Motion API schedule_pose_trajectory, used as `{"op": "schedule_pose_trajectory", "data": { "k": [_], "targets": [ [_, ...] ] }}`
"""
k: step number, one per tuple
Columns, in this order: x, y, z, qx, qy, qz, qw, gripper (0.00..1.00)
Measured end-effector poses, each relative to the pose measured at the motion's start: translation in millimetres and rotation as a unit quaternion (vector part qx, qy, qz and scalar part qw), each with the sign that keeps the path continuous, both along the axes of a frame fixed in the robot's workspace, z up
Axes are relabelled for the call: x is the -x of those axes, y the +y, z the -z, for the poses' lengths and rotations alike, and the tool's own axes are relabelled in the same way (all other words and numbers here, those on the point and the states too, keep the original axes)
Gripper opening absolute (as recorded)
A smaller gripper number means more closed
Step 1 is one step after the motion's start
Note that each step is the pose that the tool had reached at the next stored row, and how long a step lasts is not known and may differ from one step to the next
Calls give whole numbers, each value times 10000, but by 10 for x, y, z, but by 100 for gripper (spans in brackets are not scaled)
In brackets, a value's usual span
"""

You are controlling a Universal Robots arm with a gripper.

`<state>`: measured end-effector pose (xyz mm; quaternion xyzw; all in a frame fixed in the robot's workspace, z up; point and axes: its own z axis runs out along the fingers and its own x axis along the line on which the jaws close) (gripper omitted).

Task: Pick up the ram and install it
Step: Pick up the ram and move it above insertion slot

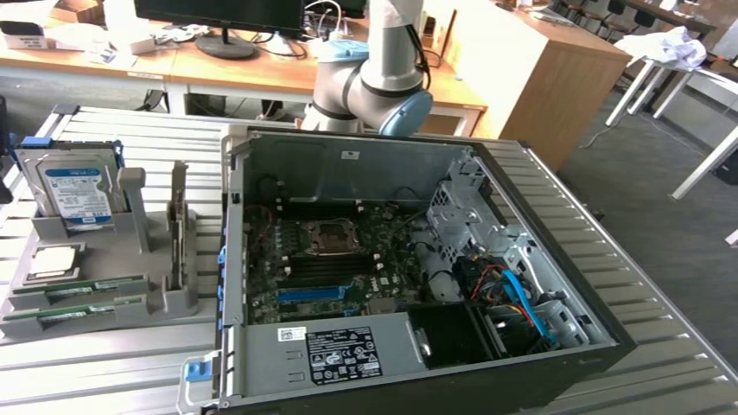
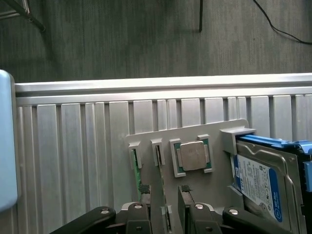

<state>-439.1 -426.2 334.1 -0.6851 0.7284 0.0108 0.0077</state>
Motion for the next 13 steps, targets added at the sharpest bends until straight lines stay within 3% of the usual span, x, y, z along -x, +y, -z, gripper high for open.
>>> {"op": "schedule_pose_trajectory", "data": {
  "k": [13],
  "targets": [
    [-26,-14,41,0,0,0,10000,36]
  ]
}}
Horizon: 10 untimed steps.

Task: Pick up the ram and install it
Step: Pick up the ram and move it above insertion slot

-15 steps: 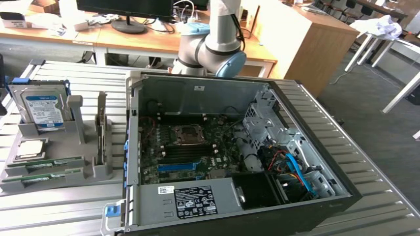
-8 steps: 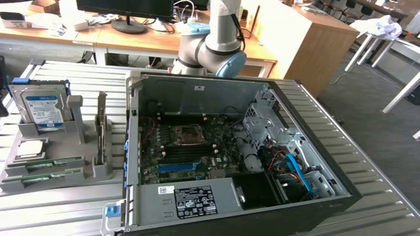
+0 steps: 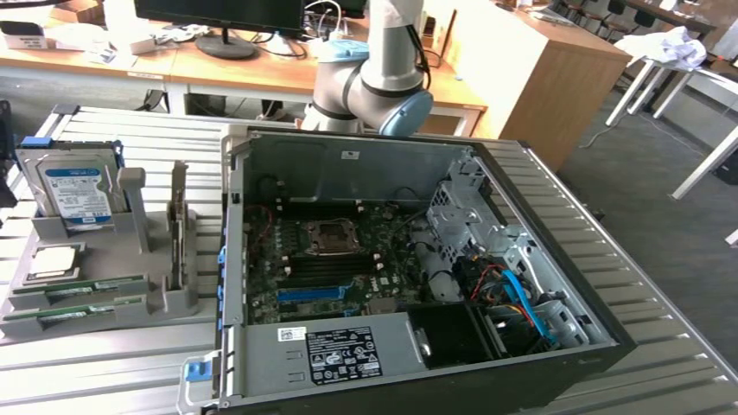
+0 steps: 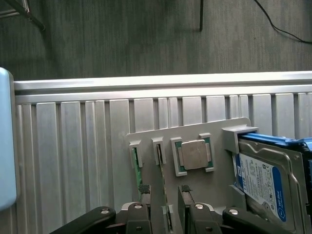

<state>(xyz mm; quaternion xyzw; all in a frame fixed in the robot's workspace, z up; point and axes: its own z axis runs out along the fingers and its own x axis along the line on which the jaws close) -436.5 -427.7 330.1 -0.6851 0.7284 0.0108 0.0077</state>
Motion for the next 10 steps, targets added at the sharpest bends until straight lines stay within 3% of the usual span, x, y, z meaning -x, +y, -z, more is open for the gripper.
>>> {"op": "schedule_pose_trajectory", "data": {
  "k": [10],
  "targets": [
    [-2,-9,25,0,0,0,10000,36]
  ]
}}
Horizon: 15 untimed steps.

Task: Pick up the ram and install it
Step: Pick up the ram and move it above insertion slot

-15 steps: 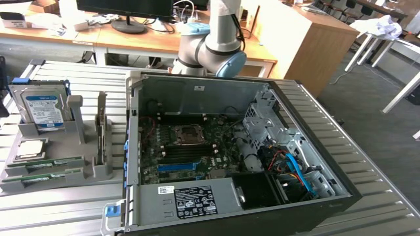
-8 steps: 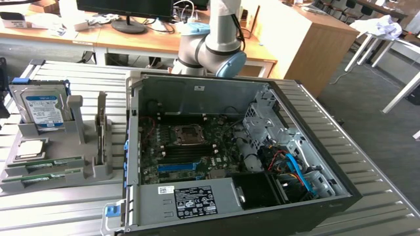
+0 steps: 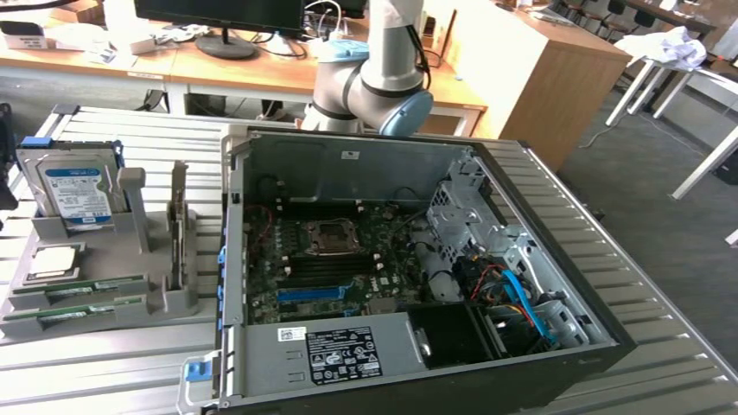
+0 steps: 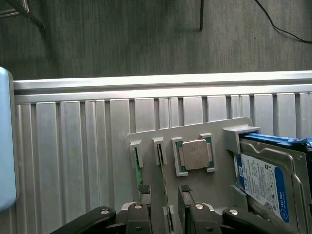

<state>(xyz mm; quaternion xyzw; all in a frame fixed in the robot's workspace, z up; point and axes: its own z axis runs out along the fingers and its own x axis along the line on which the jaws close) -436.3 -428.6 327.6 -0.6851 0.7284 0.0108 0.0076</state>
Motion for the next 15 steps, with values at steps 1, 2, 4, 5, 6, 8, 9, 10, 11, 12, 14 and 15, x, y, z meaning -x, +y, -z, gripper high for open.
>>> {"op": "schedule_pose_trajectory", "data": {
  "k": [1,2,4,5,6,8,9,10,11,12,14,15],
  "targets": [
    [0,-1,4,0,0,0,10000,36],
    [0,-4,8,-1,-1,0,10000,36],
    [-1,-10,15,0,-1,0,10000,36],
    [0,-13,20,-1,-1,0,10000,36],
    [0,-16,24,0,0,0,10000,36],
    [-3,-19,36,0,-1,1,10000,36],
    [-7,-20,41,0,0,0,10000,36],
    [-10,-21,47,0,0,0,10000,36],
    [-14,-22,53,0,0,0,10000,36],
    [-18,-22,60,-1,-1,0,10000,36],
    [-29,-24,72,-1,-1,0,10000,36],
    [-35,-25,79,-1,-1,0,10000,36]
  ]
}}
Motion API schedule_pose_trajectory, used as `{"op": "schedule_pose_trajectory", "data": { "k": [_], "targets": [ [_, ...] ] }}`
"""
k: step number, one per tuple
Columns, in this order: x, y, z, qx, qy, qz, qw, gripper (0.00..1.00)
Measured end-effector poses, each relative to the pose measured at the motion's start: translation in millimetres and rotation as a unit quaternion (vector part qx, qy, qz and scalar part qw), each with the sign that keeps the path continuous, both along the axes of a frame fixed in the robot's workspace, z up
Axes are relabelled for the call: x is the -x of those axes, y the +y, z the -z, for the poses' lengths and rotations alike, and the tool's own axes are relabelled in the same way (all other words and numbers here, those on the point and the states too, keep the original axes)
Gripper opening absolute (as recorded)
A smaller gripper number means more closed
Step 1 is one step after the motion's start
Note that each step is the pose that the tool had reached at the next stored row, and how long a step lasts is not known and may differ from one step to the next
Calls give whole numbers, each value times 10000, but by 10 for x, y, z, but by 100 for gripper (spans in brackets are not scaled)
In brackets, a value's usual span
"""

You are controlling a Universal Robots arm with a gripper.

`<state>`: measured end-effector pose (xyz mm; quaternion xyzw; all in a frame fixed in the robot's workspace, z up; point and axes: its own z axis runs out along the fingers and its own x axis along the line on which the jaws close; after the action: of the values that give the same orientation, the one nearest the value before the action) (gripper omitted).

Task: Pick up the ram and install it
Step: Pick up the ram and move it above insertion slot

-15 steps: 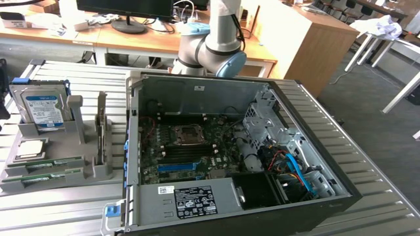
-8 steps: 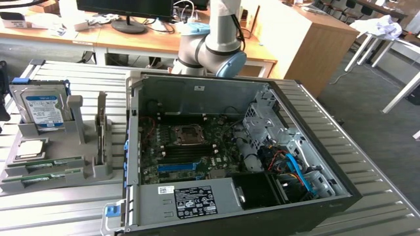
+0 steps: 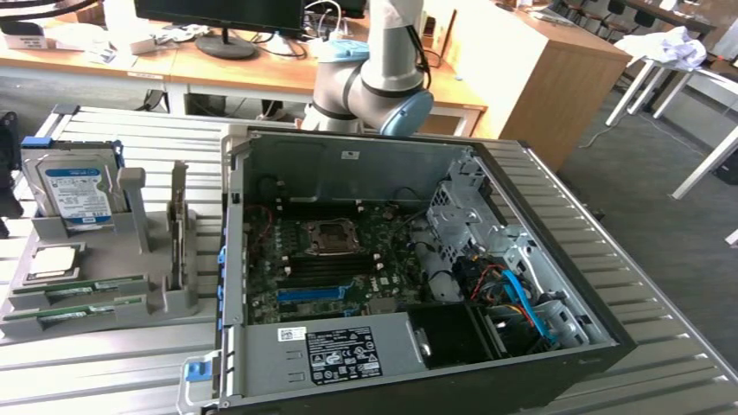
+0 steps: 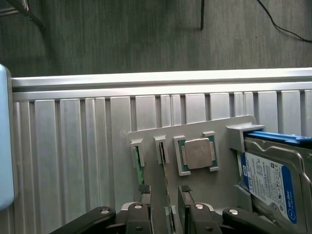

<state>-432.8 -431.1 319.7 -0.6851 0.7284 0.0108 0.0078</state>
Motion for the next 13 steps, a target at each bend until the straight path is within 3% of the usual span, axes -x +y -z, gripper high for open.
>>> {"op": "schedule_pose_trajectory", "data": {
  "k": [13],
  "targets": [
    [-52,-20,81,1,1,0,10000,36]
  ]
}}
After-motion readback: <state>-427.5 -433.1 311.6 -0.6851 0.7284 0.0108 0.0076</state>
